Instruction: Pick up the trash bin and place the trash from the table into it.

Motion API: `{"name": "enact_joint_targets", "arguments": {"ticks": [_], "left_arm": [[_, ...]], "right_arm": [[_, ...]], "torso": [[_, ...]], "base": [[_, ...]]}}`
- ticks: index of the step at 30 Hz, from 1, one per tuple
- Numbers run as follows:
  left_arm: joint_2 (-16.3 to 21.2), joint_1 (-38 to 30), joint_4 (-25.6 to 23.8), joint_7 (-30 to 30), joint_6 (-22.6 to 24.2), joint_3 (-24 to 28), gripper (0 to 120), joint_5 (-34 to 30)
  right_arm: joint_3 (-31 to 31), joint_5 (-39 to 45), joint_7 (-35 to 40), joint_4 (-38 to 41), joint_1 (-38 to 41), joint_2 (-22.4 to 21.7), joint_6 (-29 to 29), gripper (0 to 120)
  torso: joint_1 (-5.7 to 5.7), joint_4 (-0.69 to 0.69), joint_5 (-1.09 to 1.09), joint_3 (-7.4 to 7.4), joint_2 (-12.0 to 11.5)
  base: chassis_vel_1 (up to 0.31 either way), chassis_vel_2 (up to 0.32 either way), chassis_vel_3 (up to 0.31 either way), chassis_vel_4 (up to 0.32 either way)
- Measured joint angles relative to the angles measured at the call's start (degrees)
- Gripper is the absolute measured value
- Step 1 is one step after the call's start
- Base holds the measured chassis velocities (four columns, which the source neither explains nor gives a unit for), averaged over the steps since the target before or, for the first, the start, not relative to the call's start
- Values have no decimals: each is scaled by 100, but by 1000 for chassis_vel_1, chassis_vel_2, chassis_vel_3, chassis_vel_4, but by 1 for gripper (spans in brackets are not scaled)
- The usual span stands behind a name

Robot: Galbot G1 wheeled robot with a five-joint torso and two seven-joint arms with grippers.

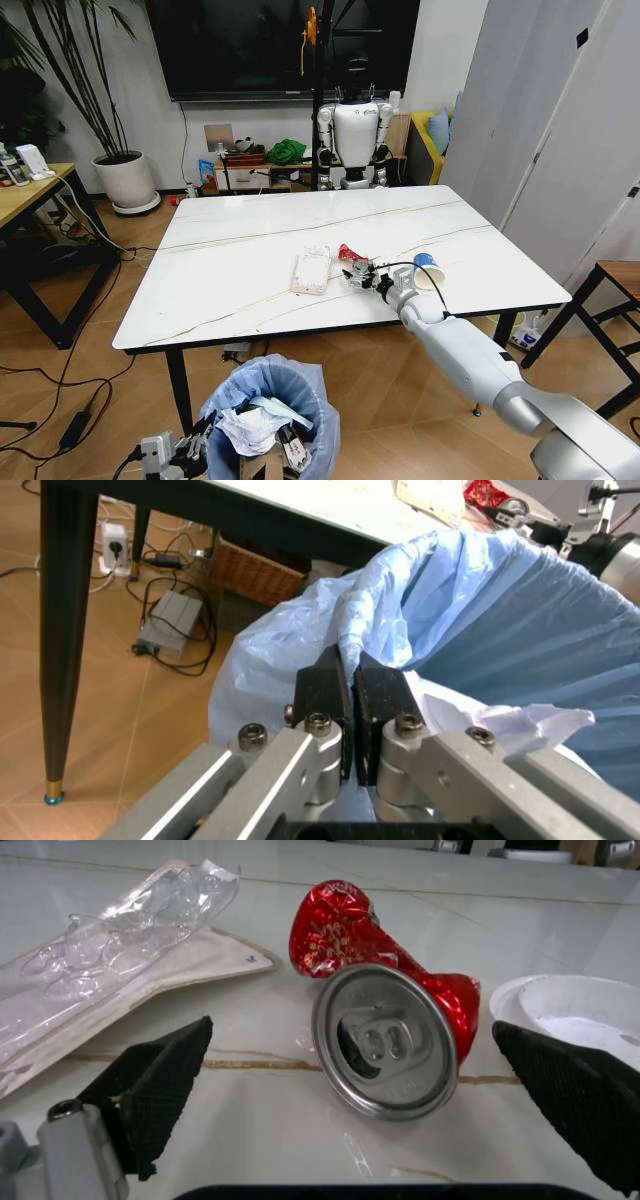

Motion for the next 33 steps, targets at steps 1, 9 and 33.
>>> {"name": "enact_joint_targets", "arguments": {"ticks": [1,9,33], "left_arm": [[0,2,-1,0,0,-1,0,0],[1,17,-9,-2,1,-18,0,1],[27,-82,30,-80,7,59,0,-89]], "right_arm": [[1,0,0,-17,6,13,9,100],[21,-1,13,-196,70,124,85,76],[47,283,49,623,-197,-213,69,29]], "torso": [[0,0,0,0,0],[0,1,0,0,0],[1,2,2,0,0]], "base": [[0,0,0,0],[0,0,0,0],[0,0,0,0]]}}
